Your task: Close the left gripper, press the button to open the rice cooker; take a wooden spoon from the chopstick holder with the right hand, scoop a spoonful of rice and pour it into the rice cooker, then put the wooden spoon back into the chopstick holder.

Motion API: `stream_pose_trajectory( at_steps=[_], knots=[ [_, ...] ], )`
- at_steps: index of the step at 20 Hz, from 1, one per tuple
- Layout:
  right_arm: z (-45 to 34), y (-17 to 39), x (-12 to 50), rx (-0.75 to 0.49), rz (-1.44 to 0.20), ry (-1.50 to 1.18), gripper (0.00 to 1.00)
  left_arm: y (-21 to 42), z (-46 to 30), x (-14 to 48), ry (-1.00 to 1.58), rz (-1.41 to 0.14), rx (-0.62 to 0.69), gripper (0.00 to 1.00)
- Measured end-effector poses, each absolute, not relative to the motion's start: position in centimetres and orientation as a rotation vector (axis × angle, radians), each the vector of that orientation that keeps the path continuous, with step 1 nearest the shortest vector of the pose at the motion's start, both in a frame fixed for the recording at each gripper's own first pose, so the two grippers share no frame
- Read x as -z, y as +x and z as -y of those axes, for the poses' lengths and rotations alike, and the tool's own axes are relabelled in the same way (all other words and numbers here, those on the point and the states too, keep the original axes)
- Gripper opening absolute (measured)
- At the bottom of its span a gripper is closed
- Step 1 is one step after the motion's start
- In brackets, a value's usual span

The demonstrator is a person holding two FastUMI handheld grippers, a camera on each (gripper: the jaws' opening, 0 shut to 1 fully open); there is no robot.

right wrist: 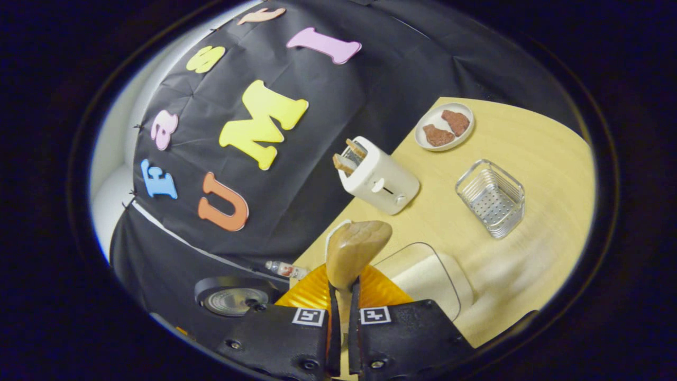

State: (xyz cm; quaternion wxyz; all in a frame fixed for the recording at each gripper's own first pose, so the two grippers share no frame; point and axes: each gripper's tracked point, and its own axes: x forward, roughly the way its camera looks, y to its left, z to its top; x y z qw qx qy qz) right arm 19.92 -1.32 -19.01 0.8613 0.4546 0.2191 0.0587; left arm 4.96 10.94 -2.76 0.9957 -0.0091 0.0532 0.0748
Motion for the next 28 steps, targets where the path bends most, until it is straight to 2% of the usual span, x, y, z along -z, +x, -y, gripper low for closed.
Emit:
stream_pose_trajectory(
  at_steps=[6,11,18,28],
  knots=[
    [-8.7,20.9,11.0,-0.333,-0.431,0.909,0.11,2.3,-13.6,3.3,0.007,-0.096,-0.213,0.96],
    [-19.1,22.1,9.6,-0.464,-0.469,0.809,0.11,-0.3,-16.2,4.5,-0.005,-0.104,-0.231,0.96],
    [-27.5,23.3,13.3,-0.463,-0.503,0.502,0.11,-2.0,-20.9,5.2,-0.036,-0.088,-0.278,0.96],
    [-31.9,22.0,13.1,-0.517,-0.296,-0.021,0.11,-2.8,-23.2,7.1,-0.069,-0.108,-0.308,0.95]
  ],
)
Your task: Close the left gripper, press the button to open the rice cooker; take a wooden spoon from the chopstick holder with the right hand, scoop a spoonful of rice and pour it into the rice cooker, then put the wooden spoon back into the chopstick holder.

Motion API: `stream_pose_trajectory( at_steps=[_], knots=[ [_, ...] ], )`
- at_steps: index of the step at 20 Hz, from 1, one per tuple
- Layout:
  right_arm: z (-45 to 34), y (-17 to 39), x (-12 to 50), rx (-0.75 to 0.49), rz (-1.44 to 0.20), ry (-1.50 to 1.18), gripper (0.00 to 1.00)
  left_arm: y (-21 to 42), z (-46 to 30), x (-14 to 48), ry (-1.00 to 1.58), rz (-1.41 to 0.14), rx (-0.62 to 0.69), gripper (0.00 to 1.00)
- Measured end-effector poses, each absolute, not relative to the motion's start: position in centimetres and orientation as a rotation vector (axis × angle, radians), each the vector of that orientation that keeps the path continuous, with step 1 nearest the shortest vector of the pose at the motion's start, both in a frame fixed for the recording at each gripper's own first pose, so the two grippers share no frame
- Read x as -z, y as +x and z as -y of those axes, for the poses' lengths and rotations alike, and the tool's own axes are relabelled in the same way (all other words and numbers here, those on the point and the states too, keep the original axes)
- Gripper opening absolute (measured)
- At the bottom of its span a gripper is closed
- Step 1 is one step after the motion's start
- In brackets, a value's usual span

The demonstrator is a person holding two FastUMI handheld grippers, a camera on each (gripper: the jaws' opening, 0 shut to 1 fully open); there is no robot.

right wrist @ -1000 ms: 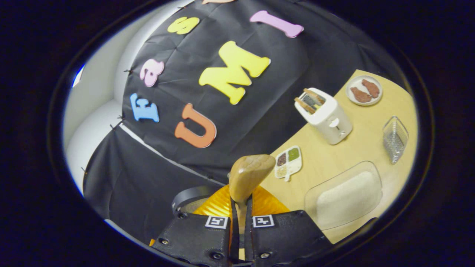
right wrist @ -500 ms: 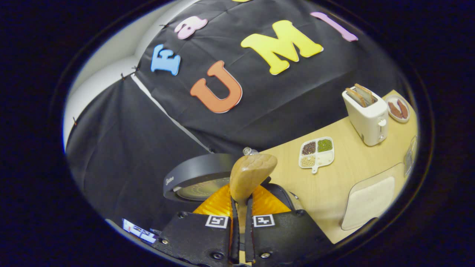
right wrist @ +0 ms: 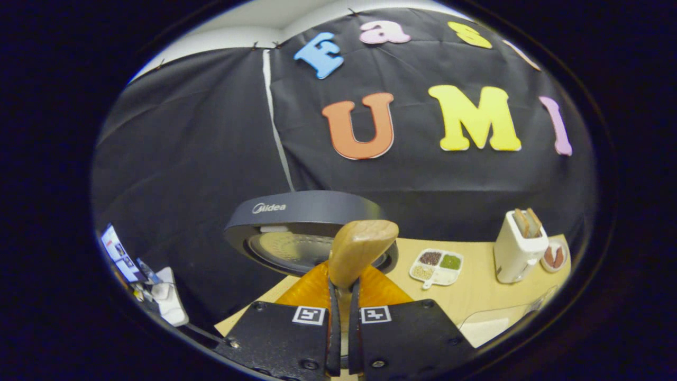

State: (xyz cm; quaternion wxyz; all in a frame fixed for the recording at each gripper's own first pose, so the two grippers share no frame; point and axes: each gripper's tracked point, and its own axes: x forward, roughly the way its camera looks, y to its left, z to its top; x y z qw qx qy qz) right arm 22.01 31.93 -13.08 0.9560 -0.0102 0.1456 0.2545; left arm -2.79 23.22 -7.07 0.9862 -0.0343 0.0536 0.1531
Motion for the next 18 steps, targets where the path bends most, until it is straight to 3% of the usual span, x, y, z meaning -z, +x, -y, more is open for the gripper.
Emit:
stream_pose_trajectory(
  at_steps=[11,18],
  knots=[
    [-33.5,19.7,12.6,-0.569,-0.100,-0.385,0.11,-2.9,-22.9,7.0,-0.062,-0.090,-0.264,0.95],
    [-33.0,19.4,12.3,-0.584,-0.084,-0.353,0.11,-2.6,-23.0,6.7,-0.102,-0.088,-0.286,0.95]
  ],
)
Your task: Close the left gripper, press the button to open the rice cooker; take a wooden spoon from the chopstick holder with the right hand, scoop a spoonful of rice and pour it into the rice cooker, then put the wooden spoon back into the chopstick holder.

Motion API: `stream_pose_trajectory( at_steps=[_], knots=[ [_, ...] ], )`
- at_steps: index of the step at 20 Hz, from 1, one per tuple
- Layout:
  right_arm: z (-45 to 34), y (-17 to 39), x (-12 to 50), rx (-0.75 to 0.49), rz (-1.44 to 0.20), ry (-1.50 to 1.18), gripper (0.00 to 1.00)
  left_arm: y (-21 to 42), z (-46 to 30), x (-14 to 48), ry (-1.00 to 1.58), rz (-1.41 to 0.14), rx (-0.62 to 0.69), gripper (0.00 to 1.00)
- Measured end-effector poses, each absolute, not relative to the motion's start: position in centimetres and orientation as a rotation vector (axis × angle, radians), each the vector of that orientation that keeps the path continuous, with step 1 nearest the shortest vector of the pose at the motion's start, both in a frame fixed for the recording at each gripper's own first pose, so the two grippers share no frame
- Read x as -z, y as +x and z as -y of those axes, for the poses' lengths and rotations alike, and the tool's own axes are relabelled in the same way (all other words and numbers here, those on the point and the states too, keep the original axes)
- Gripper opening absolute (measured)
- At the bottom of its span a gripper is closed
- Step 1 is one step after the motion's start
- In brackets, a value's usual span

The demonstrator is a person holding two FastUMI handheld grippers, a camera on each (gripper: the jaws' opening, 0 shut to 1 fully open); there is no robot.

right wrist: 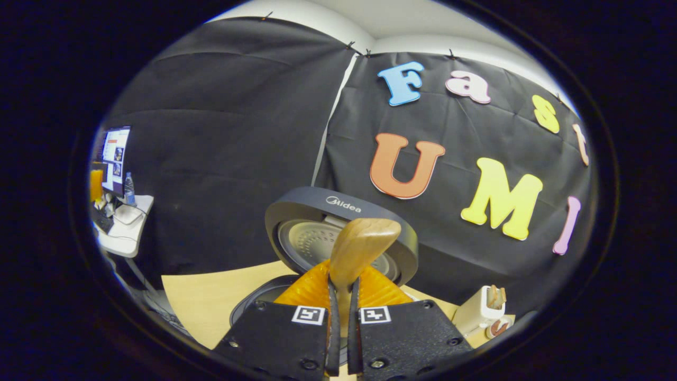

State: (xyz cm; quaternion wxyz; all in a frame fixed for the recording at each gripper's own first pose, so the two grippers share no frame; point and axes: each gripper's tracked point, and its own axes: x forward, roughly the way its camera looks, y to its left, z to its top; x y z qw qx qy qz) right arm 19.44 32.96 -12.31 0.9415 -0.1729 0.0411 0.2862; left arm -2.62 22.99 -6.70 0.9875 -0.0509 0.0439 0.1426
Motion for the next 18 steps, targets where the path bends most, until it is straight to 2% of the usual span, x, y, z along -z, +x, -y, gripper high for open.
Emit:
stream_pose_trajectory(
  at_steps=[5,10,14,18],
  knots=[
    [-30.0,18.3,9.7,-0.552,-0.110,-0.210,0.11,-2.6,-23.2,6.6,-0.083,-0.089,-0.316,0.95],
    [-23.5,17.1,5.6,-0.489,-0.123,-0.061,0.11,-2.5,-21.5,5.6,-0.109,-0.085,-0.304,0.95],
    [-15.0,16.7,3.8,-0.383,-0.120,-0.024,0.11,-0.6,-17.5,5.5,-0.091,-0.093,-0.253,0.95],
    [-4.4,16.3,3.9,-0.225,-0.135,0.007,0.11,1.4,-13.2,5.2,-0.090,-0.097,-0.185,0.95]
  ],
)
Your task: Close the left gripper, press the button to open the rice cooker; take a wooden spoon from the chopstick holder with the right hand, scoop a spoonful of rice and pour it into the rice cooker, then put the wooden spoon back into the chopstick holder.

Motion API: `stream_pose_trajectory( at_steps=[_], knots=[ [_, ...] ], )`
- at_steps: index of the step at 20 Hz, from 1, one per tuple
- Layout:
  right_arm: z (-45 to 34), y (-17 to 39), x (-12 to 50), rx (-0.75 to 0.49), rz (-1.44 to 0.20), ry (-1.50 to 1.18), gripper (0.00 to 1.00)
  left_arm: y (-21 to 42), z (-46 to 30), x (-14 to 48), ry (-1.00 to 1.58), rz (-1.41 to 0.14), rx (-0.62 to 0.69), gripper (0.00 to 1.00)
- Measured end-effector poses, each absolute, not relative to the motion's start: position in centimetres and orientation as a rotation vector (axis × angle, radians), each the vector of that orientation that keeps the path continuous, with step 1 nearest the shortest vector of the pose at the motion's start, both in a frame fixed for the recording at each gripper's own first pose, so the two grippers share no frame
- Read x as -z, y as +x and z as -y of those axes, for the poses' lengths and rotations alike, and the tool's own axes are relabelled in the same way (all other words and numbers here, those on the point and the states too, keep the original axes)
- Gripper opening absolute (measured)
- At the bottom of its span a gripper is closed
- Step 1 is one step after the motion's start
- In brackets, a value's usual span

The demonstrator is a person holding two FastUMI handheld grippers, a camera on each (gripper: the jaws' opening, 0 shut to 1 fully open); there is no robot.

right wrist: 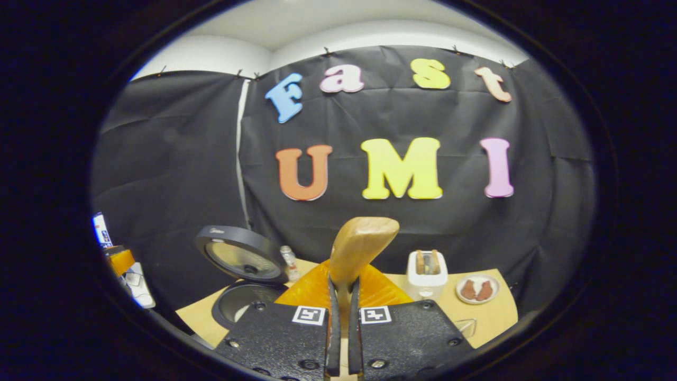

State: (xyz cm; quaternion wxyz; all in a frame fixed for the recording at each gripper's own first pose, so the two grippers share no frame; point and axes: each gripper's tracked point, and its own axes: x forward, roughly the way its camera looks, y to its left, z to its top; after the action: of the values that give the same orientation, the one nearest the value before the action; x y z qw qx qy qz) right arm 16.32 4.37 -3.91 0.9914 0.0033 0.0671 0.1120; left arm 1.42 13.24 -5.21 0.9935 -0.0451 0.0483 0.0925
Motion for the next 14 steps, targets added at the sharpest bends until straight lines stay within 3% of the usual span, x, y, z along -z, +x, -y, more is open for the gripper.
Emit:
stream_pose_trajectory(
  at_steps=[9,14],
  knots=[
    [16.3,17.3,8.1,0.110,-0.216,0.148,0.11,6.2,-5.1,4.6,-0.095,-0.118,-0.058,0.95],
    [21.3,19.3,11.7,0.166,-0.264,0.209,0.11,8.0,-2.2,4.3,-0.079,-0.140,-0.055,0.94]
  ],
)
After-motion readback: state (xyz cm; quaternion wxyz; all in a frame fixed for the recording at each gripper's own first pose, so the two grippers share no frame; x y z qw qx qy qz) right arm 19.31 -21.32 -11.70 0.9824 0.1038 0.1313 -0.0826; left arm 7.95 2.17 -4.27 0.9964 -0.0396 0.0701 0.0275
